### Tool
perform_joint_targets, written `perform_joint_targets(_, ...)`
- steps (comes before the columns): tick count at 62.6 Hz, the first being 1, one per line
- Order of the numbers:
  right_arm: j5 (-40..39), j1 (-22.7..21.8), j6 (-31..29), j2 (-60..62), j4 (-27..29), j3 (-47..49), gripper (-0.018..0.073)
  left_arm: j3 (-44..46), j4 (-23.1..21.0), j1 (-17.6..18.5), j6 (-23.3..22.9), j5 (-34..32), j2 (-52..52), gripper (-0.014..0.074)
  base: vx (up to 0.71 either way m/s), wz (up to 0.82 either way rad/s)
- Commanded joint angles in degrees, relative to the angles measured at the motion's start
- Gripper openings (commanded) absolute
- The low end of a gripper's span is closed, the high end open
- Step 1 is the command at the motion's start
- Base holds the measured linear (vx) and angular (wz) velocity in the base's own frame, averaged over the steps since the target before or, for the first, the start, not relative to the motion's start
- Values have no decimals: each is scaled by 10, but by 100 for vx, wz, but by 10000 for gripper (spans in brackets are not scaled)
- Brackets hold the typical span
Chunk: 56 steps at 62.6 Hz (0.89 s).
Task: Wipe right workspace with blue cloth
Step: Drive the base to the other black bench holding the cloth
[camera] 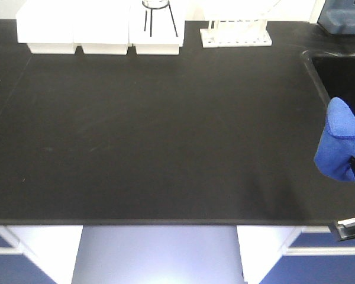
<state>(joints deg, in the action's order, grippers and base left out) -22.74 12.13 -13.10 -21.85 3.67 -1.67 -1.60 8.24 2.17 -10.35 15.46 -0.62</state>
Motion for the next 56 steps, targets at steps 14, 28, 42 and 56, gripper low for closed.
perform_joint_targets(14, -48, 0, -4, -4, -4, -11, -3, -17, 1, 3, -5, -49, -9, -6, -26, -6)
perform_joint_targets(28, -48, 0, -4, -4, -4, -11, -3, -17, 1, 3, -5, -49, -9, -6, -31, -23)
perform_joint_targets(42, -48, 0, -4, -4, -4, -11, -3, -17, 1, 3, -5, -49, -9, -6, -33, -27)
perform_joint_targets(56, -48, 0, -4, -4, -4, -11, -3, -17, 1, 3, -5, -49, -9, -6, -33, -31)
